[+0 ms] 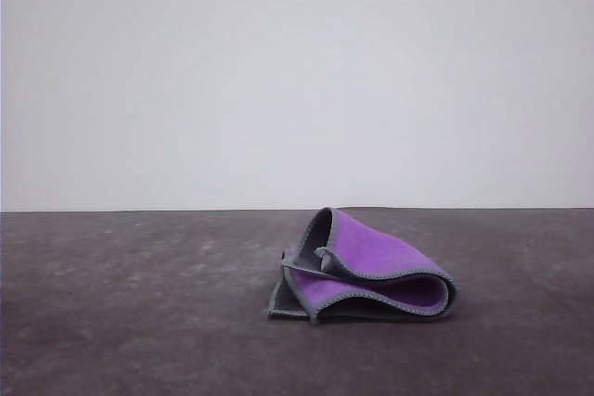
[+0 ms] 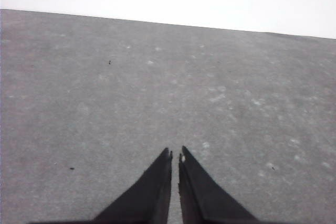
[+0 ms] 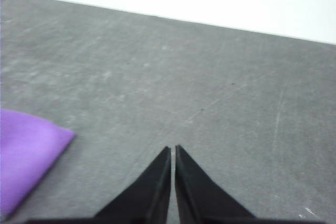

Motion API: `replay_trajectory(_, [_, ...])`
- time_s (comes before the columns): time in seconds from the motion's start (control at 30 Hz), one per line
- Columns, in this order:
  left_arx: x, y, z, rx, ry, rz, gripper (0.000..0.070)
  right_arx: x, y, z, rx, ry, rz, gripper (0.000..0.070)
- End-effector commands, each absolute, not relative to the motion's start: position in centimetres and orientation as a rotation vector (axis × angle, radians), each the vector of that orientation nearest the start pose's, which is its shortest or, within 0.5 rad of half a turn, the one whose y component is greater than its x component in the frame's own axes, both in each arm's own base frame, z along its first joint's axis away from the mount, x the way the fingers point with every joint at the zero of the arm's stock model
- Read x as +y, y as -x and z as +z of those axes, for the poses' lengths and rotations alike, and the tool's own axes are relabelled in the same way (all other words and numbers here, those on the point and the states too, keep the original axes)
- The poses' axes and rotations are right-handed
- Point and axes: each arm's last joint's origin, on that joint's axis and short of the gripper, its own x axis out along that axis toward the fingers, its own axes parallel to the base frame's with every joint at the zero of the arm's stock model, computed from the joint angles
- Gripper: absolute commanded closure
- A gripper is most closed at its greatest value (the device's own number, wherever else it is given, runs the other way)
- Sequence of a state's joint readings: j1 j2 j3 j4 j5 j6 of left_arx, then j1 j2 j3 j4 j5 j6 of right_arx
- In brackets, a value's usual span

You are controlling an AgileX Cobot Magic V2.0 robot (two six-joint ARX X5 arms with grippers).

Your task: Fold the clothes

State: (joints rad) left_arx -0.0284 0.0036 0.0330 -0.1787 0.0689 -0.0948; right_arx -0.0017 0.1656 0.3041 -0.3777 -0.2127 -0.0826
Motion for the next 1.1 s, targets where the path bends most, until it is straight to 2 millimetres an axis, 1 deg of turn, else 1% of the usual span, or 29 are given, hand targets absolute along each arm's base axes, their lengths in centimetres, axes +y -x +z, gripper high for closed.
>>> replay_trajectory(0.0, [-0.5, -9.5, 15.0, 0.180, 0.102, -0.087, 0.0689, 0.6, -8.9, 20.7, 0.209, 0.061, 0.211, 0.0693])
replay_trajectory(0.13, [-0.5, -9.5, 15.0, 0.180, 0.102, -0.087, 0.0689, 0.4, -9.1, 18.2, 0.208, 0.048, 0.170, 0.0693])
replay_trajectory(0.23, [-0.5, -9.5, 15.0, 0.180, 0.102, -0.086, 0.0689, 0.3, -9.1, 16.8, 0.209, 0.030, 0.120, 0.0693])
replay_trajectory(0.3, [-0.5, -9.5, 15.0, 0.180, 0.102, -0.087, 0.0689, 0.3, -9.1, 16.3, 0.205, 0.019, 0.101, 0.0693])
replay_trajectory(0.5, [-0.5, -9.5, 15.0, 0.180, 0.102, -0.086, 0.0689, 0.3, -9.3, 15.3, 0.215, 0.017, 0.101, 0.0693])
replay_trajectory(0.63, [-0.5, -9.5, 15.0, 0.180, 0.102, -0.086, 0.0689, 0.2, -9.6, 15.1, 0.167, 0.000, 0.090, 0.0693])
replay_trajectory(0.83, [-0.5, -9.5, 15.0, 0.180, 0.102, -0.086, 0.0689, -0.1, -9.6, 15.0, 0.174, -0.047, -0.008, 0.0693])
replay_trajectory(1.07, [-0.5, -9.5, 15.0, 0.180, 0.102, -0.087, 0.0689, -0.1, -9.6, 15.1, 0.165, -0.043, -0.007, 0.0693])
